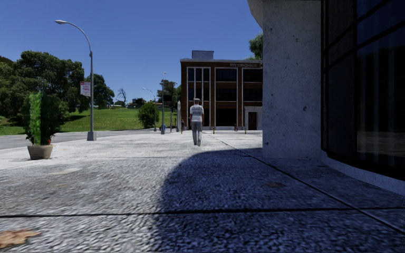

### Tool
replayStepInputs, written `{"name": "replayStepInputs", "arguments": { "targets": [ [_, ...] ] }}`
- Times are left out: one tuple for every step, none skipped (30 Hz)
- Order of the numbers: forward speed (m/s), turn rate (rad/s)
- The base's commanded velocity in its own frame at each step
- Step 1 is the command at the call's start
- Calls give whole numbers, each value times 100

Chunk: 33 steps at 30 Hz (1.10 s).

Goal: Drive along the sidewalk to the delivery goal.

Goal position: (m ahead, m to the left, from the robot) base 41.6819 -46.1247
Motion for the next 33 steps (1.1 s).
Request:
{"name": "replayStepInputs", "arguments": {
  "targets": [
    [200, 0],
    [200, 0],
    [200, 0],
    [200, 0],
    [200, 0],
    [200, 0],
    [200, 0],
    [200, 0],
    [200, 0],
    [200, 0],
    [200, 0],
    [200, 0],
    [200, 0],
    [200, 0],
    [200, 0],
    [200, 0],
    [200, 0],
    [200, 0],
    [200, 0],
    [200, 0],
    [200, 0],
    [200, 0],
    [200, 0],
    [200, 0],
    [200, 0],
    [200, 0],
    [200, 0],
    [200, 0],
    [200, 0],
    [200, 0],
    [200, 0],
    [200, 0],
    [200, 0]
  ]
}}
